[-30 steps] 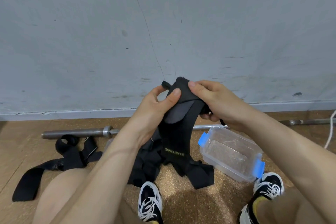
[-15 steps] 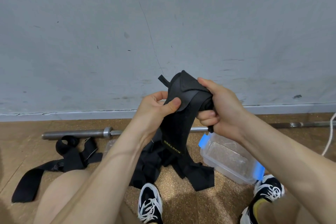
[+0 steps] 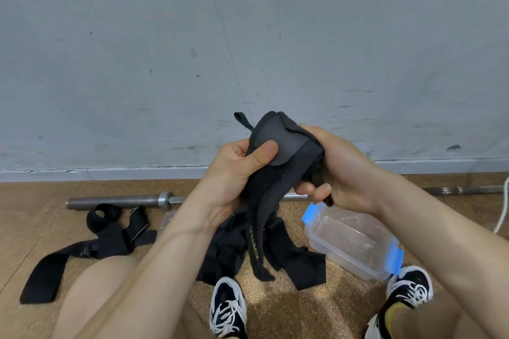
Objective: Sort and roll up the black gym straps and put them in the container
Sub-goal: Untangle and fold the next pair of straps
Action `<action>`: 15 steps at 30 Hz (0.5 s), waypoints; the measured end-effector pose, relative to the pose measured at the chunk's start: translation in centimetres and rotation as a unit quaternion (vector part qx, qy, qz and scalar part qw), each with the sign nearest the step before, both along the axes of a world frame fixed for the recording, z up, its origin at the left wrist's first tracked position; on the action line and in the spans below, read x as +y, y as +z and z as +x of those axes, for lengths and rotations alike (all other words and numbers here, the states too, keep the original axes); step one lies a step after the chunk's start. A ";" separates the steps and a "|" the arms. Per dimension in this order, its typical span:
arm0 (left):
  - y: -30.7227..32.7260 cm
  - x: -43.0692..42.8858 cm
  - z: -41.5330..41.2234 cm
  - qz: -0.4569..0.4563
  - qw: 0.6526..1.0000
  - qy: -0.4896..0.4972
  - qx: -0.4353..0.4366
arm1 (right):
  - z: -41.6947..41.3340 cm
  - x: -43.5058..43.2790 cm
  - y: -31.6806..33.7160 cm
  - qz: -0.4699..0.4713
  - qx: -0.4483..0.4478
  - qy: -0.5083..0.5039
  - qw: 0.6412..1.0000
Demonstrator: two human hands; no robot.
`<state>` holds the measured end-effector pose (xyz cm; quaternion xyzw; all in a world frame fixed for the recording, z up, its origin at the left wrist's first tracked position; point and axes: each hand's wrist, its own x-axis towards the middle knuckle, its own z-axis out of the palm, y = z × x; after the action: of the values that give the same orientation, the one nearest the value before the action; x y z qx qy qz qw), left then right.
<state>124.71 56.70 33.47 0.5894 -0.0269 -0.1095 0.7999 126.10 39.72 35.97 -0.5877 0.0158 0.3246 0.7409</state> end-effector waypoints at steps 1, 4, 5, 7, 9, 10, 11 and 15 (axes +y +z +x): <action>0.0 -0.2 0.0 0.004 1.000 0.015 0.001 | 0.1 -0.2 0.1 -0.067 -0.059 -0.024 0.996; 0.1 -1.3 0.0 0.011 0.999 0.041 0.018 | 0.2 -0.6 0.3 -0.230 -0.268 -0.027 0.935; 0.1 -1.4 0.0 0.013 0.999 0.047 0.023 | 0.2 -0.7 0.1 -0.250 -0.326 -0.023 0.911; 0.2 -1.7 0.1 0.022 0.998 0.052 0.026 | 0.3 -0.9 -0.2 -0.275 -0.392 -0.031 0.878; 0.2 -1.6 0.1 0.028 0.998 0.050 0.026 | 0.4 -1.3 0.0 -0.302 -0.416 -0.023 0.857; 0.2 -1.6 0.1 0.031 0.998 0.048 0.026 | 0.5 -1.5 0.1 -0.326 -0.418 -0.009 0.848; 0.1 -1.5 0.2 0.041 0.998 0.047 0.026 | 0.6 -1.7 0.3 -0.349 -0.414 0.007 0.841; -0.2 -1.4 0.1 0.098 0.994 0.036 0.032 | 1.1 -1.5 0.2 -0.363 -0.370 0.035 0.855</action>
<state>124.79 55.34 33.25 0.6620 0.0308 -0.1013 0.7420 127.21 38.21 36.21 -0.8917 -0.1634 0.0807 0.4142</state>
